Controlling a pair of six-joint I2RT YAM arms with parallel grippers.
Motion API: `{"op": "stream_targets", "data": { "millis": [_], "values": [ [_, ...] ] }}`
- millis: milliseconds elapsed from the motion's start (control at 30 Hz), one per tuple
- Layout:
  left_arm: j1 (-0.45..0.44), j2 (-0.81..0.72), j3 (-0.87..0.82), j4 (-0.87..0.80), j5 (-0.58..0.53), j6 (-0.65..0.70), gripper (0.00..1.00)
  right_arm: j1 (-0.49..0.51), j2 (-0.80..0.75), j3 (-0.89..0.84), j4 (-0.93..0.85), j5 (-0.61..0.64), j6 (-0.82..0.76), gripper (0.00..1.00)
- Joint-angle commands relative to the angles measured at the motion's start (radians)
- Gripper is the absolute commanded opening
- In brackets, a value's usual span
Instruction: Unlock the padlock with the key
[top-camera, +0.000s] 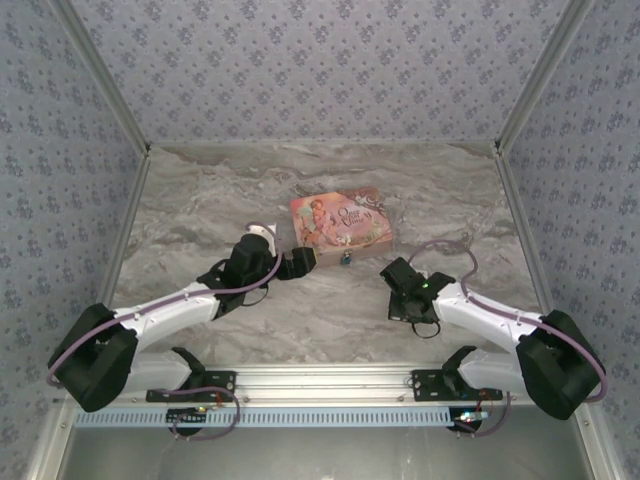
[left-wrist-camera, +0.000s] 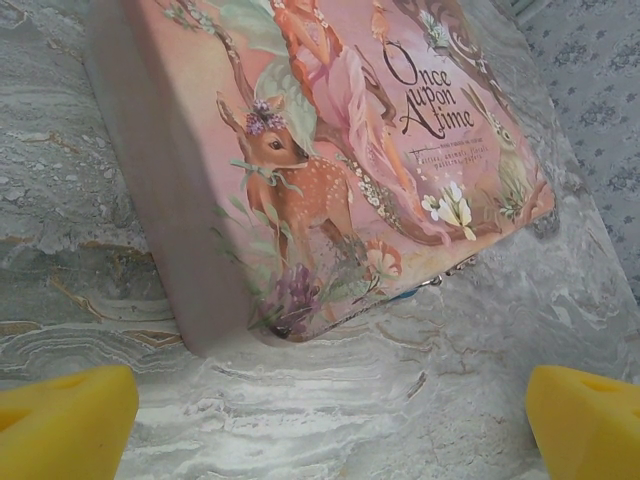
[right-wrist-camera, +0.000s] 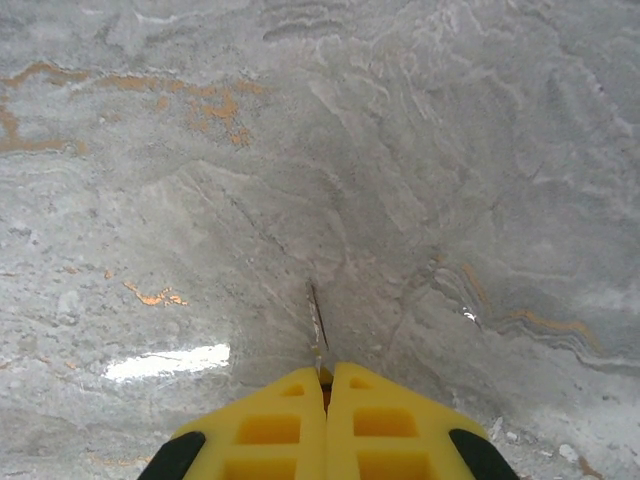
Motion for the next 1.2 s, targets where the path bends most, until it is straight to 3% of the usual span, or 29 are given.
{"op": "stream_targets", "data": {
  "millis": [0, 400, 567, 767, 933, 1167],
  "values": [
    [-0.007, -0.035, 0.031, -0.021, -0.021, 0.009, 0.99, 0.009, -0.025, -0.002, -0.062, 0.018, 0.001, 0.00],
    [-0.007, -0.077, 0.126, -0.090, 0.022, -0.065, 0.98, 0.039, -0.291, -0.013, 0.118, 0.107, -0.260, 0.00],
    [-0.007, -0.037, 0.204, -0.093, 0.104, -0.152, 0.91, 0.157, -0.380, -0.004, 0.271, 0.275, -0.453, 0.00],
    [-0.025, 0.003, 0.293, -0.075, 0.179, -0.206, 0.81, 0.327, -0.402, 0.020, 0.483, 0.403, -0.859, 0.00],
    [-0.067, 0.011, 0.340, -0.076, 0.162, -0.204, 0.72, 0.379, -0.400, 0.018, 0.600, 0.374, -1.100, 0.00],
    [-0.115, 0.060, 0.369, -0.060, 0.168, -0.221, 0.62, 0.382, -0.386, 0.044, 0.619, 0.358, -1.153, 0.00]
  ]
}}
